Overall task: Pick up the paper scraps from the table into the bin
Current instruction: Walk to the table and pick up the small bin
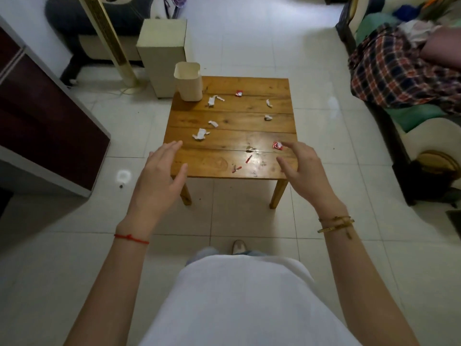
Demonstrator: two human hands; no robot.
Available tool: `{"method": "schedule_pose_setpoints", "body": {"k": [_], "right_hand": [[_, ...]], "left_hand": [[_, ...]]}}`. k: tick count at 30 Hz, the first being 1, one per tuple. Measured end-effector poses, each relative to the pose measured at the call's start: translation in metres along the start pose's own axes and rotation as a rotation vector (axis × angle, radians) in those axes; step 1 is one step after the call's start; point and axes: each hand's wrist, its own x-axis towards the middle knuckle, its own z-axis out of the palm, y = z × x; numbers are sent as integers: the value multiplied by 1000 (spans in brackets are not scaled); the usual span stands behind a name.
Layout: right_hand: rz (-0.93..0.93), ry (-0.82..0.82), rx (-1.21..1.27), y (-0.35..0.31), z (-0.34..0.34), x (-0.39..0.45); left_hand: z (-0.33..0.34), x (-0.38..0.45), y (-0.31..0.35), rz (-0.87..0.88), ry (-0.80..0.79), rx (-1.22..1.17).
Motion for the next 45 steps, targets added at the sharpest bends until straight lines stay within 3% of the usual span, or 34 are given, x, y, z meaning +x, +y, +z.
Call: {"method": "schedule_pose_setpoints", "body": {"k": [12, 26, 36, 45], "right_hand": [[-8, -85, 8, 22, 40, 197], [98, -136, -8, -4, 129, 431], [154, -202, -10, 15, 210, 565], [210, -307, -55, 65, 286, 603]], "left_hand": [[27, 192, -36, -82, -23, -31], [49, 462, -155, -245, -48, -54], [134, 630, -264, -448, -210, -119], [219, 688, -327, -635, -309, -219]]}}
